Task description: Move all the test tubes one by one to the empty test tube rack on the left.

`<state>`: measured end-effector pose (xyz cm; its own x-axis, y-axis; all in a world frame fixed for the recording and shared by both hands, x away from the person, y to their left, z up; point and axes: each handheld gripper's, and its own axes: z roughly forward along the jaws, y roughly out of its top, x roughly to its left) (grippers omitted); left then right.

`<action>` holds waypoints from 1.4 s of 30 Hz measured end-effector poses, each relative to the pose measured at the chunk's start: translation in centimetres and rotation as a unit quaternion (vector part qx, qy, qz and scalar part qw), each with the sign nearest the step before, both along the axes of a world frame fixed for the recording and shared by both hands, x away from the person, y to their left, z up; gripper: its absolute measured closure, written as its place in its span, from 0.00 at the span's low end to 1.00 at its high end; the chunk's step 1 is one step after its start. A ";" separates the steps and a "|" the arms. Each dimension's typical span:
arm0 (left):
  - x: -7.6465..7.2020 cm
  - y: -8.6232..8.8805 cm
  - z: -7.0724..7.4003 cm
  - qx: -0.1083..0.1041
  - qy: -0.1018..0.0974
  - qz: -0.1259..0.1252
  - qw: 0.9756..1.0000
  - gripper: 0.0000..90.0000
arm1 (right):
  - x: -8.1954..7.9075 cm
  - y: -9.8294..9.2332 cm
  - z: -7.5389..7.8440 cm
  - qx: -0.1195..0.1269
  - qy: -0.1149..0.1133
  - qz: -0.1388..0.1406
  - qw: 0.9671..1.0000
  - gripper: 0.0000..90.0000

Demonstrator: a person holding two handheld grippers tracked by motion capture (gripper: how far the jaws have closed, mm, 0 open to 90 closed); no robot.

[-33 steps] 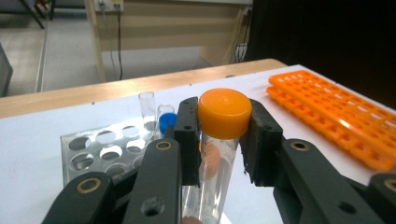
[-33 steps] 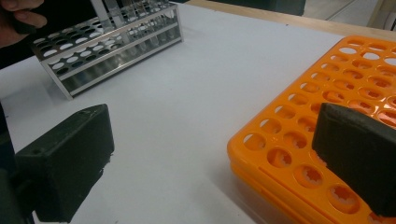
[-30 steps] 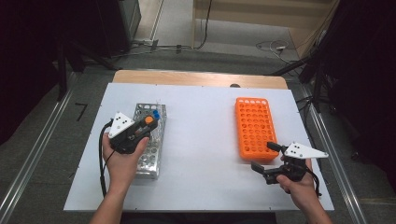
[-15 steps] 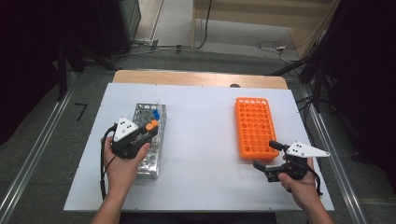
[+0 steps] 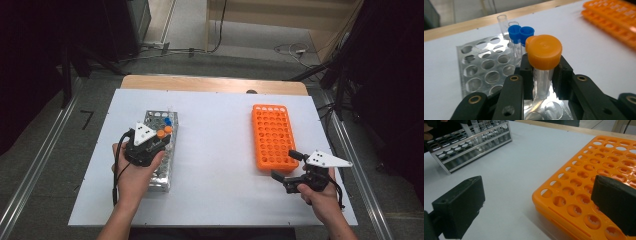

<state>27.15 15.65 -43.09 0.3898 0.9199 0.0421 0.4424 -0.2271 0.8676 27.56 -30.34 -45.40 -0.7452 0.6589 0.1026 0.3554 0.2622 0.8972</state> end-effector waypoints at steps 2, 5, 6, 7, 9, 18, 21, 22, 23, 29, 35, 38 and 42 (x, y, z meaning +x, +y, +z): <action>0.2 0.0 0.2 -0.003 0.009 -0.005 1.000 0.81 | 0.0 0.0 0.0 -0.001 0.001 0.000 1.000 0.00; 0.2 0.8 -0.1 -0.045 0.008 -0.014 0.999 0.69 | 0.0 0.1 0.0 -0.001 -0.001 0.002 1.000 0.00; 0.2 0.9 -0.1 -0.049 0.003 -0.011 0.999 0.64 | 0.0 0.1 0.0 -0.001 -0.001 0.002 1.000 0.00; 0.1 1.2 -0.1 -0.063 0.000 -0.015 0.998 0.64 | 0.0 0.1 0.0 -0.001 -0.002 0.002 1.000 0.00; -0.1 1.6 0.2 -0.095 -0.012 -0.023 0.995 0.62 | 0.1 0.0 0.0 0.002 -0.002 0.002 1.000 0.00; -1.7 3.7 0.6 -0.168 -0.053 -0.060 0.983 0.22 | 0.2 -0.6 0.0 0.008 -0.004 -0.004 1.000 0.00; -2.5 4.3 0.4 -0.164 -0.061 -0.074 0.982 0.08 | 0.2 -0.7 0.0 0.011 -0.005 -0.005 1.000 0.00; -2.7 4.5 0.2 -0.165 -0.061 -0.082 0.981 0.05 | 0.3 -0.8 0.1 0.012 -0.005 -0.006 1.000 0.00; -2.9 4.7 0.1 -0.164 -0.062 -0.087 0.981 0.01 | 0.3 -0.8 0.0 0.011 -0.007 -0.005 1.000 0.00; -4.5 5.9 -0.7 -0.156 -0.074 -0.105 0.979 0.00 | 0.4 -1.4 0.0 0.016 -0.009 -0.012 1.000 0.00; -5.7 6.9 -1.6 -0.147 -0.078 -0.113 0.980 0.00 | 0.5 -2.2 -0.3 0.013 -0.012 -0.021 1.000 0.00; -6.2 7.5 -2.1 -0.151 -0.076 -0.123 0.978 0.00 | 0.6 -2.6 -0.4 0.015 -0.011 -0.025 1.000 0.00; -6.8 8.1 -2.6 -0.155 -0.079 -0.131 0.976 0.00 | 0.8 -3.0 -0.7 0.013 -0.008 -0.033 0.999 0.00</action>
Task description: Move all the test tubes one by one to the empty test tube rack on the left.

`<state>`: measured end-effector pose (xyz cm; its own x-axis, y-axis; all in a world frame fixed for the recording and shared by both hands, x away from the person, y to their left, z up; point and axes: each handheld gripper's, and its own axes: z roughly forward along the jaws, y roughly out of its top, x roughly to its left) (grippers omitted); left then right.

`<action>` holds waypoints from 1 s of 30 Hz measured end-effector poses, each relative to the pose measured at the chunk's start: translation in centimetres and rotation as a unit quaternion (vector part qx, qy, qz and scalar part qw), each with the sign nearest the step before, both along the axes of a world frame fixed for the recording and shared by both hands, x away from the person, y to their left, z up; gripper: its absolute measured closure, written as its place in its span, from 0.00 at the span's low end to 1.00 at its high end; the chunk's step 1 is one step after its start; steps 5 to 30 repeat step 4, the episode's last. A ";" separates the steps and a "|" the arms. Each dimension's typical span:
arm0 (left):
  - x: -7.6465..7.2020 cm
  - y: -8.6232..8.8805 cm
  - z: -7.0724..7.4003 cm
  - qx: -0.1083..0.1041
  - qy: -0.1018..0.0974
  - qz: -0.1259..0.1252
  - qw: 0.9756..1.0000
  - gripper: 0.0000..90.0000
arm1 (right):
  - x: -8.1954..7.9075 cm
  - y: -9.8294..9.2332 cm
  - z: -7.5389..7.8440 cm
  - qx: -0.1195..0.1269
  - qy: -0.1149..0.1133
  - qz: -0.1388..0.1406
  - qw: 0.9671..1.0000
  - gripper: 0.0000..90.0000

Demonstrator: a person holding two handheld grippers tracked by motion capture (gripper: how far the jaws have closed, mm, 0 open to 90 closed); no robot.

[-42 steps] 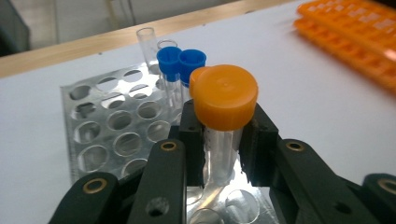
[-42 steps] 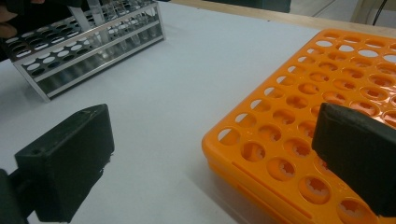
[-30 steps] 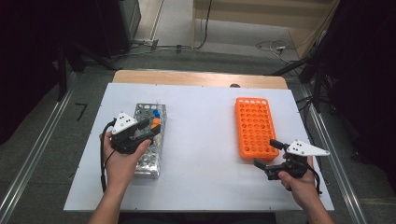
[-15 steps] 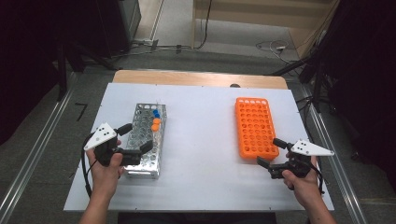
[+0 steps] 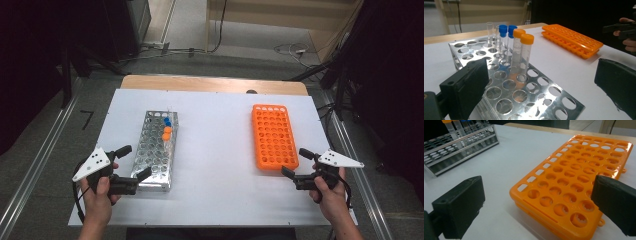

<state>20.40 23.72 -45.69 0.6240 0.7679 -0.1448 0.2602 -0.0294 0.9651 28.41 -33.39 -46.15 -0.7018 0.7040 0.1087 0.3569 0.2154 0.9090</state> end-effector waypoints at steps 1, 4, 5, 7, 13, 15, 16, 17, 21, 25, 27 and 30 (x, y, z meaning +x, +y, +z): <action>0.0 0.1 0.0 0.000 0.000 0.002 1.000 0.00 | 0.0 -0.1 0.0 -0.001 0.001 -0.001 1.000 0.00; 0.2 0.0 -0.1 -0.008 0.002 0.003 1.000 0.00 | 0.1 0.0 -0.1 -0.001 0.001 -0.001 1.000 0.00; 0.2 0.0 -0.1 -0.008 0.002 0.003 1.000 0.00 | 0.1 0.0 -0.1 -0.001 0.001 -0.001 1.000 0.00; 0.2 0.0 -0.1 -0.008 0.002 0.003 1.000 0.00 | 0.1 0.0 -0.1 -0.001 0.001 -0.001 1.000 0.00; 0.2 0.0 -0.1 -0.008 0.002 0.003 1.000 0.00 | 0.1 0.0 -0.1 -0.001 0.001 -0.001 1.000 0.00; 0.2 0.0 -0.1 -0.008 0.002 0.003 1.000 0.00 | 0.1 0.0 -0.1 -0.001 0.001 -0.001 1.000 0.00; 0.2 0.0 -0.1 -0.008 0.002 0.003 1.000 0.00 | 0.1 0.0 -0.1 -0.001 0.001 -0.001 1.000 0.00; 0.2 0.0 -0.1 -0.008 0.002 0.003 1.000 0.00 | 0.1 0.0 -0.1 -0.001 0.001 -0.001 1.000 0.00; 0.2 0.0 -0.1 -0.008 0.002 0.003 1.000 0.00 | 0.1 0.0 -0.1 -0.001 0.001 -0.001 1.000 0.00; 0.2 0.0 -0.1 -0.008 0.002 0.003 1.000 0.00 | 0.1 0.0 -0.1 -0.001 0.001 -0.001 1.000 0.00; 0.2 0.0 -0.1 -0.008 0.002 0.003 1.000 0.00 | 0.1 0.0 -0.1 -0.001 0.001 -0.001 1.000 0.00; 0.2 0.0 -0.1 -0.008 0.002 0.003 1.000 0.00 | 0.1 0.0 -0.1 -0.001 0.001 -0.001 1.000 0.00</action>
